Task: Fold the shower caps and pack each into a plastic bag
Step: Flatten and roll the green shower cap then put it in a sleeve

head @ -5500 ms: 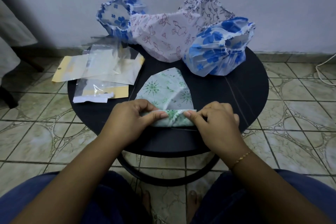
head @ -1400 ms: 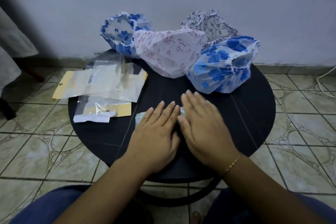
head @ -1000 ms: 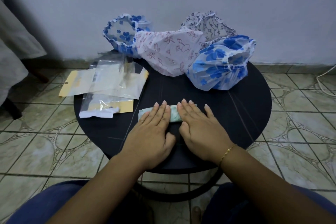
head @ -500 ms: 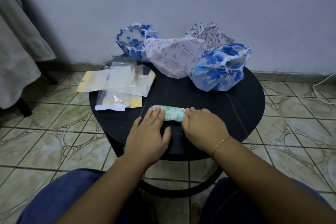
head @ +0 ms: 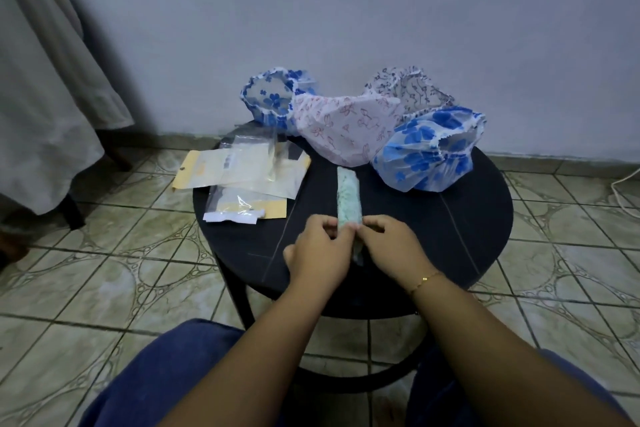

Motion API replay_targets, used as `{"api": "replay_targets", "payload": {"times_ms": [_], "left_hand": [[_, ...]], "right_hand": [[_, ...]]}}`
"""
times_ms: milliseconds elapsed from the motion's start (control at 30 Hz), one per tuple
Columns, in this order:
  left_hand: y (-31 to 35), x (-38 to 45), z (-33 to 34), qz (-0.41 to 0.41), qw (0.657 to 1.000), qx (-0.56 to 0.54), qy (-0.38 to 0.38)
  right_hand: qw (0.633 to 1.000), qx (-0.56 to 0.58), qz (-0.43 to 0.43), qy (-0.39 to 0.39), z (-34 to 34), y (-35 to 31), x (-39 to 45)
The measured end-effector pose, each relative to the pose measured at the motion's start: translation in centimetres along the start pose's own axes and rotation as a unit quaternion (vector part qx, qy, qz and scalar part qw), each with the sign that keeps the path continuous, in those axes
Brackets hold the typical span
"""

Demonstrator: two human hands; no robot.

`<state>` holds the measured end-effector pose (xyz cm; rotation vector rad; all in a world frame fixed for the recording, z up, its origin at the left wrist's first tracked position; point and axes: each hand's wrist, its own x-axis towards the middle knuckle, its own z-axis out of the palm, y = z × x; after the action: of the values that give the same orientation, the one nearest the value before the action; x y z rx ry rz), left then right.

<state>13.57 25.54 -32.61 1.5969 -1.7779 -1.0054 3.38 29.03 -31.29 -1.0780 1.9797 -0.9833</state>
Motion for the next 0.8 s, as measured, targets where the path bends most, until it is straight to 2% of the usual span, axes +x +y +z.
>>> {"api": "replay_targets", "payload": {"times_ms": [100,200,267,367,433,500,633,800], "left_hand": [[0.5,0.3,-0.1,-0.045,0.981,-0.187,0.001],[0.5,0.0,-1.0,-0.052,0.966,-0.253,-0.009],[0.0,0.2,-1.5,-0.02,0.973,-0.232,0.003],[-0.3,0.9,-2.8,0.053,0.993,-0.092,0.051],[0.1,1.3,-4.0,0.099,0.989,0.013,0.105],[0.4,2.1,-5.6,0.13,0.977,0.059,0.161],[-1.4,4.5,-9.0,0.097,0.961,0.028,0.256],[-4.6,6.6,-13.0,-0.003,0.963,-0.071,0.26]], "right_hand": [[0.98,0.195,0.015,-0.018,-0.5,-0.8,-0.2],[0.949,0.308,0.026,-0.058,-0.4,-1.3,0.1],[0.934,0.345,0.043,-0.083,0.1,-1.7,0.5],[0.92,0.379,0.037,-0.088,0.7,-2.2,1.2],[0.912,0.401,0.033,-0.083,1.0,-2.5,1.8],[0.91,0.405,0.034,-0.083,1.4,-2.8,2.5],[0.917,0.389,0.032,-0.085,2.2,-3.0,3.4],[0.915,0.39,0.032,-0.098,3.2,-3.4,4.1]]}}
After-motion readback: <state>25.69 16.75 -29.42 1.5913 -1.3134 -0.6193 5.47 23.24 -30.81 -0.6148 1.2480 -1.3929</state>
